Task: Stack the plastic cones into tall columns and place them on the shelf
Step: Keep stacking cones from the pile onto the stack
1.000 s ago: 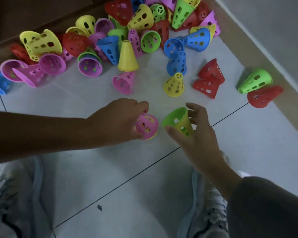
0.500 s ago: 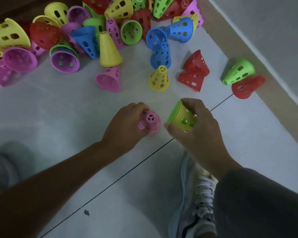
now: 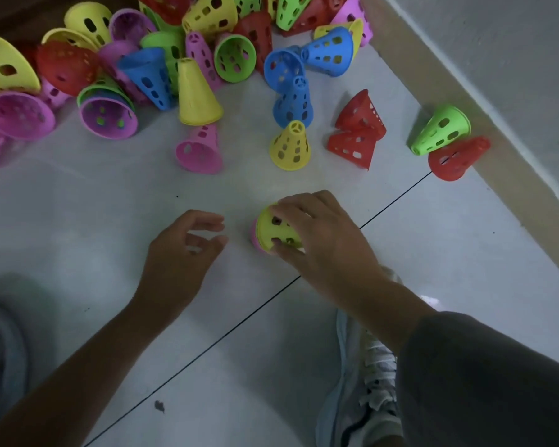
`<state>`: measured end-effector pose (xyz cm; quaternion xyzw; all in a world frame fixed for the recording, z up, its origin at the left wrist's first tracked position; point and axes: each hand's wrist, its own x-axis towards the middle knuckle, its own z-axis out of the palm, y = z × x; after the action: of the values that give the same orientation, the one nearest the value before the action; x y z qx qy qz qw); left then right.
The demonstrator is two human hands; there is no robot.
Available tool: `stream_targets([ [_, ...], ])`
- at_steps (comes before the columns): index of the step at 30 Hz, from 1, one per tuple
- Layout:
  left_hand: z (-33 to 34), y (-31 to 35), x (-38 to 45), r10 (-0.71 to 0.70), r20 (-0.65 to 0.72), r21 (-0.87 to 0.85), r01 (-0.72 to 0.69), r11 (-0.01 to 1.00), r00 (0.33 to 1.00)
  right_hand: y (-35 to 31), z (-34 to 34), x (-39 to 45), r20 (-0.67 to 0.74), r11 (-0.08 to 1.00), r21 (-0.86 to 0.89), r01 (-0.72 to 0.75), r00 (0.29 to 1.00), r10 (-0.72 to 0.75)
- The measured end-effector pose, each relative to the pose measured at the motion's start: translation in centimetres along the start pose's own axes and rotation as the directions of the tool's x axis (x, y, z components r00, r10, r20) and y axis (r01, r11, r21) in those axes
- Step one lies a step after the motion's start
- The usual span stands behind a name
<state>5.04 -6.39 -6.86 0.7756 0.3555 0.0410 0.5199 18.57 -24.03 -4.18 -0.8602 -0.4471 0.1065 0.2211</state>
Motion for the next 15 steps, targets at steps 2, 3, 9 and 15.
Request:
stream_targets([
  [2,-0.1,0.9,0.8,0.014,0.005,-0.007,-0.014,1.000,1.000,-0.3,0.3,0.1,-0.012,1.000,0.011,0.015,1.000,-0.015],
  [3,0.0,1.4,1.1,0.023,0.006,-0.012,-0.023,1.000,1.000,-0.4,0.5,0.0,-0.013,1.000,0.015,0.018,1.000,-0.018],
  [9,0.6,4.2,3.6,0.098,0.025,-0.026,-0.098,0.995,0.995,0.0,0.2,0.5,0.049,0.994,0.100,-0.054,0.998,0.049],
  [15,1.9,7.7,7.7,0.194,0.084,0.037,-0.198,0.980,0.977,6.3,-2.5,3.4,-0.119,0.981,-0.015,-0.195,0.974,0.192],
])
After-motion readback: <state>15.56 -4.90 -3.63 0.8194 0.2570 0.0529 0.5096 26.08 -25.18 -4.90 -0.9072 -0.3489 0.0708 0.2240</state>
